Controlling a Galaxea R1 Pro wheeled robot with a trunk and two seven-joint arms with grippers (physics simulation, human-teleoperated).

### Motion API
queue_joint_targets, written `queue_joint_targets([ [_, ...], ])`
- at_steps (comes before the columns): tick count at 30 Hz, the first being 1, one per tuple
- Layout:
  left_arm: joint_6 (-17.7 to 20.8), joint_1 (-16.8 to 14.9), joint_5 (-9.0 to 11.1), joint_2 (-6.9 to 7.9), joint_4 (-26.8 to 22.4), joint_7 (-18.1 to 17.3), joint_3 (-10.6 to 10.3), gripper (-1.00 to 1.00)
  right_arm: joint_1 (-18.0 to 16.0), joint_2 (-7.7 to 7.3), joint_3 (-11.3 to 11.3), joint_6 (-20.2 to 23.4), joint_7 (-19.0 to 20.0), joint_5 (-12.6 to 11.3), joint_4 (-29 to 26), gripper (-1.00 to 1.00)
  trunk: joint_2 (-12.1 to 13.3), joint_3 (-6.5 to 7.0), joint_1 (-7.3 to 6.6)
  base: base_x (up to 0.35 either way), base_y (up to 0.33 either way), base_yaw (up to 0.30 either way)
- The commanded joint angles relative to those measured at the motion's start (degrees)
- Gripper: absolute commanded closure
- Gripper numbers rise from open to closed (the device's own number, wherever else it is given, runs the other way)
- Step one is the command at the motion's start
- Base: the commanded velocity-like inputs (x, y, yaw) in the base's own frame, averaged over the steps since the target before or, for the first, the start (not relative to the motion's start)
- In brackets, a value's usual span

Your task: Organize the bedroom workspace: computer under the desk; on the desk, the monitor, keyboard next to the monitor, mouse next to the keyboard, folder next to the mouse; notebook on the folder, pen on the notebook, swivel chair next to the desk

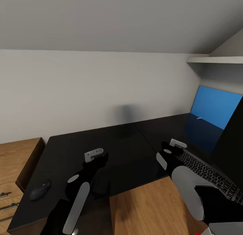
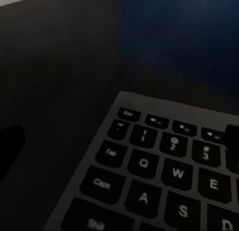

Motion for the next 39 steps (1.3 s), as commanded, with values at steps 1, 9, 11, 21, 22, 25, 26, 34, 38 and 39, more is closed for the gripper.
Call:
queue_joint_targets([
  [1, 0.13, -0.04, 0.59, 0.01, -0.08, 0.55, -0.06, -1.00, -0.04, 0.05, -0.33, -0.47, 0.10, -0.31, 0.00, -1.00, -0.03, -0.06, 0.00, 0.000, 0.000, 0.000],
  [9, 0.13, -0.04, 0.58, 0.01, -0.08, 0.53, -0.07, -1.00, 0.10, 0.15, -0.33, -0.49, 0.16, -0.51, 0.17, -1.00, -0.03, 0.09, 0.00, 0.000, 0.000, -0.101],
  [11, 0.13, -0.04, 0.59, 0.01, -0.08, 0.52, -0.07, -1.00, 0.13, 0.16, -0.33, -0.49, 0.17, -0.55, 0.19, -1.00, -0.03, 0.16, 0.00, 0.000, 0.000, -0.201],
  [21, 0.13, -0.04, 0.60, 0.01, -0.15, 0.52, -0.07, -1.00, 0.15, 0.17, -0.33, -0.41, 0.32, -0.71, 0.40, -1.00, -0.03, 0.40, 0.00, 0.000, 0.000, -0.179],
  [22, 0.13, -0.04, 0.60, 0.01, -0.15, 0.52, -0.07, -1.00, 0.15, 0.17, -0.33, -0.41, 0.32, -0.72, 0.42, -1.00, -0.03, 0.40, 0.00, 0.000, 0.000, -0.057],
  [25, 0.13, -0.04, 0.60, 0.01, -0.16, 0.52, -0.07, -1.00, 0.15, 0.24, -0.33, -0.40, 0.34, -0.75, 0.44, -1.00, -0.03, 0.41, 0.00, -0.024, 0.014, -0.035],
  [26, 0.13, -0.04, 0.60, 0.01, -0.16, 0.52, -0.07, -1.00, 0.15, 0.26, -0.33, -0.40, 0.34, -0.77, 0.43, -1.00, -0.03, 0.41, 0.00, -0.067, 0.054, -0.019],
  [34, 0.13, -0.04, 0.60, 0.01, -0.16, 0.52, -0.07, -1.00, 0.15, 0.47, -0.33, -0.40, 0.43, -0.77, 0.49, -1.00, -0.03, 0.42, 0.00, -0.161, 0.145, -0.005],
  [38, 0.13, -0.04, 0.60, 0.01, -0.16, 0.52, -0.07, -1.00, 0.15, 0.52, -0.33, -0.40, 0.44, -0.77, 0.50, -1.00, -0.03, 0.42, 0.00, -0.033, 0.034, 0.000],
  [39, 0.13, -0.04, 0.60, 0.01, -0.16, 0.52, -0.07, -1.00, 0.15, 0.53, -0.33, -0.40, 0.44, -0.77, 0.50, -1.00, -0.03, 0.42, 0.00, -0.134, 0.131, 0.000],
])
